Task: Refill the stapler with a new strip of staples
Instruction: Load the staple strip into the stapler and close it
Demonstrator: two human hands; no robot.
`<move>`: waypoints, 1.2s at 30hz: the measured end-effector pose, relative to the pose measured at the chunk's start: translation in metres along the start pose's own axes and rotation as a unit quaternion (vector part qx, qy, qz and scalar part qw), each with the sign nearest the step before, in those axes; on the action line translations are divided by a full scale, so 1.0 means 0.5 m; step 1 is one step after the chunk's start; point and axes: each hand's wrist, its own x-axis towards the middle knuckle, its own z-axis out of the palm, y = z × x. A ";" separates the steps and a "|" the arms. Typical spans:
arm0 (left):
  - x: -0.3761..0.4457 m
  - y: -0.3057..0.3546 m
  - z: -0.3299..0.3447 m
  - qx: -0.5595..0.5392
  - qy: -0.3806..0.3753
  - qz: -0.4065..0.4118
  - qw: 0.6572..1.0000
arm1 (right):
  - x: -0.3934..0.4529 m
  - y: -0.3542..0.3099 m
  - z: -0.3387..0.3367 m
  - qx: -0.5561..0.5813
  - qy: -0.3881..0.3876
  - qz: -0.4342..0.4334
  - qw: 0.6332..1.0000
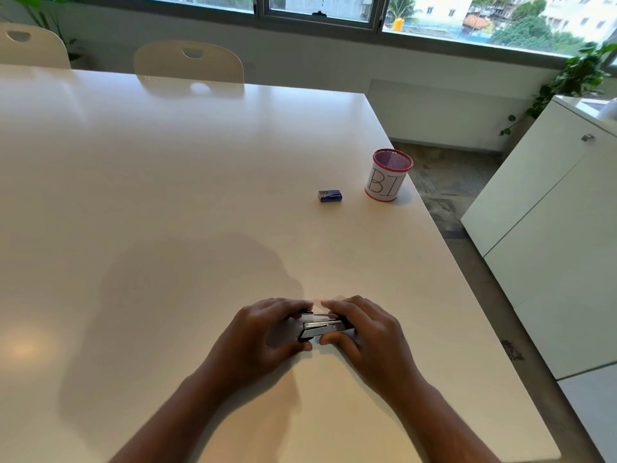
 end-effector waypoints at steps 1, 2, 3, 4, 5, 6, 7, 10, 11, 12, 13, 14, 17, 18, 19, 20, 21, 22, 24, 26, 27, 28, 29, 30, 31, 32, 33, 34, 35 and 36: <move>-0.001 0.000 0.001 -0.005 0.004 -0.004 1.000 | -0.001 0.000 0.000 0.007 0.006 0.001 1.000; -0.001 0.000 0.001 -0.013 0.007 -0.008 1.000 | -0.001 0.001 0.000 0.013 0.012 0.002 1.000; -0.001 -0.001 0.001 -0.021 0.009 -0.011 1.000 | -0.001 0.002 0.000 0.018 0.018 0.002 1.000; -0.001 -0.003 0.002 -0.028 0.009 -0.015 0.999 | -0.002 0.002 0.000 0.024 0.021 0.004 0.999; 0.000 -0.005 0.002 -0.031 0.011 -0.017 0.999 | -0.001 0.003 0.000 0.033 0.023 0.008 0.999; 0.001 -0.007 0.002 -0.032 0.012 -0.019 0.999 | 0.000 0.004 -0.001 0.047 0.024 0.013 0.999; 0.002 -0.011 0.002 -0.032 0.012 -0.019 0.999 | 0.001 0.006 -0.002 0.060 0.022 0.018 0.998; 0.009 -0.016 0.003 -0.033 0.011 -0.013 0.999 | 0.005 0.012 -0.004 0.075 0.011 0.024 0.997; 0.012 -0.017 0.004 -0.028 0.011 -0.013 0.999 | 0.007 0.015 -0.003 0.076 0.009 0.027 0.997; 0.017 -0.017 0.004 -0.020 0.014 -0.013 1.000 | 0.008 0.018 -0.002 0.077 0.010 0.032 0.996; 0.024 -0.017 0.004 -0.010 0.019 -0.011 1.000 | 0.011 0.020 -0.002 0.078 0.015 0.036 0.996; 0.030 -0.018 0.004 -0.004 0.024 -0.012 1.000 | 0.014 0.023 -0.001 0.078 0.020 0.042 0.996; 0.056 -0.021 0.011 0.004 0.039 -0.024 0.999 | 0.031 0.037 -0.004 0.074 0.035 0.058 0.995; 0.067 -0.020 0.015 0.009 0.043 -0.028 0.999 | 0.038 0.043 -0.006 0.071 0.038 0.064 0.995; 0.079 -0.021 0.020 0.015 0.045 -0.031 0.998 | 0.045 0.050 -0.007 0.067 0.042 0.072 0.994; 0.092 -0.020 0.025 0.021 0.044 -0.033 0.998 | 0.054 0.057 -0.008 0.064 0.047 0.078 0.994; 0.107 -0.019 0.030 0.027 0.042 -0.036 0.998 | 0.063 0.065 -0.009 0.060 0.052 0.085 0.993; 0.123 -0.018 0.036 0.032 0.039 -0.040 0.998 | 0.073 0.073 -0.010 0.056 0.057 0.093 0.992; 0.153 -0.018 0.046 0.041 0.041 -0.052 0.997 | 0.092 0.086 -0.009 0.045 0.066 0.113 0.990; 0.180 -0.021 0.056 0.055 0.046 -0.069 0.995 | 0.113 0.097 -0.005 0.034 0.077 0.136 0.987; 0.187 -0.025 0.060 0.064 0.050 -0.080 0.993 | 0.123 0.101 -0.001 0.036 0.082 0.148 0.985; 0.195 -0.028 0.066 0.073 0.056 -0.091 0.992 | 0.135 0.107 0.001 0.040 0.086 0.160 0.983; 0.196 -0.032 0.069 0.083 0.063 -0.104 0.989 | 0.145 0.110 0.006 0.044 0.087 0.170 0.981; 0.197 -0.034 0.075 0.090 0.073 -0.118 0.986 | 0.153 0.115 0.009 0.046 0.084 0.178 0.979; 0.196 -0.036 0.080 0.094 0.081 -0.132 0.984 | 0.160 0.117 0.013 0.046 0.079 0.183 0.979; 0.195 -0.038 0.084 0.098 0.085 -0.142 0.981 | 0.164 0.120 0.015 0.045 0.076 0.186 0.979; 0.194 -0.039 0.087 0.103 0.086 -0.149 0.980 | 0.166 0.123 0.017 0.044 0.075 0.188 0.978; 0.194 -0.040 0.090 0.109 0.084 -0.153 0.979 | 0.165 0.126 0.018 0.043 0.075 0.190 0.978; 0.193 -0.041 0.091 0.114 0.081 -0.155 0.978 | 0.164 0.128 0.021 0.043 0.073 0.192 0.978; 0.194 -0.041 0.091 0.117 0.080 -0.156 0.978 | 0.163 0.129 0.022 0.042 0.071 0.195 0.977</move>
